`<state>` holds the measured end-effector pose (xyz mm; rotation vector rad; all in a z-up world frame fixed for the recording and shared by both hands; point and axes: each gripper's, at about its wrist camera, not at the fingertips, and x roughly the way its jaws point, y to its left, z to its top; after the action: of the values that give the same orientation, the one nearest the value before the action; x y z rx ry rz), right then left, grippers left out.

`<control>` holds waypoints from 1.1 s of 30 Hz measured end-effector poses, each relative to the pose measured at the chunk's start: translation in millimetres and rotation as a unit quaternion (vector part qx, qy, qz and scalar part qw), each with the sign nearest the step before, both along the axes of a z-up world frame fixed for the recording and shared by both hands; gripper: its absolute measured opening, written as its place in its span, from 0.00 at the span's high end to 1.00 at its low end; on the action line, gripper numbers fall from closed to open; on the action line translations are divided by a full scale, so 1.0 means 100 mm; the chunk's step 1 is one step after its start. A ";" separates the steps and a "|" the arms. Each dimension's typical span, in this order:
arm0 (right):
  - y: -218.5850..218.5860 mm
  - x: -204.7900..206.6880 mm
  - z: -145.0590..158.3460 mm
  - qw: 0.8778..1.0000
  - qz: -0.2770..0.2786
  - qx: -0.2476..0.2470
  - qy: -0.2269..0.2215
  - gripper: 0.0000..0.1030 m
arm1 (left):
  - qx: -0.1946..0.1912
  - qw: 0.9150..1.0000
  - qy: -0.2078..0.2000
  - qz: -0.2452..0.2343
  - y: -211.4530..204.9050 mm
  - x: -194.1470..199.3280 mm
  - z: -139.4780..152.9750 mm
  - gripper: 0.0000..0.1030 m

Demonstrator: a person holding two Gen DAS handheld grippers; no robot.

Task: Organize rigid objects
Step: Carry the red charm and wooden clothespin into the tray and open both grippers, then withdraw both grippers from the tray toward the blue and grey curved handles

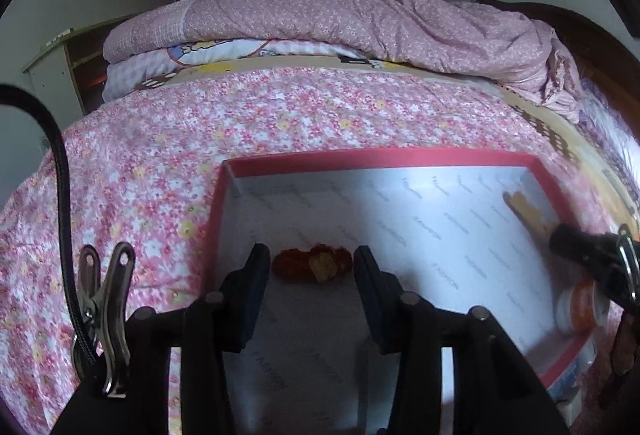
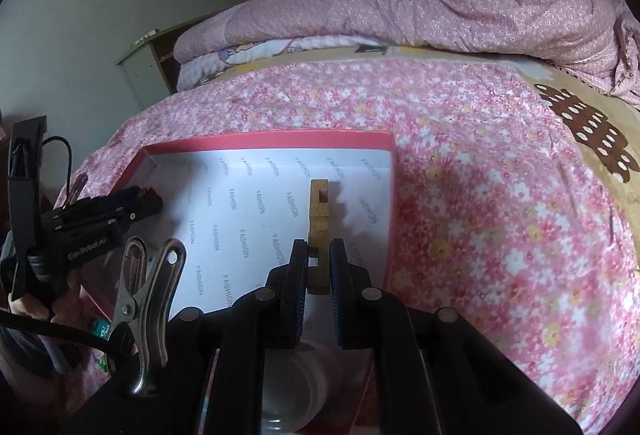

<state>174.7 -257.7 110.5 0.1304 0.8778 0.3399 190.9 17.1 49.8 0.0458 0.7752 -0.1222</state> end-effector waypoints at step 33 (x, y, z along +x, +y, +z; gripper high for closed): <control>-0.07 -0.62 0.47 0.999 0.014 0.011 -0.036 0.59 | 0.003 1.000 0.000 -0.004 -0.17 -0.84 0.40 0.33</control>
<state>113.2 -264.3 157.5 0.1256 0.8054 0.3784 107.0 0.4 89.9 0.0552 0.7749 -0.1275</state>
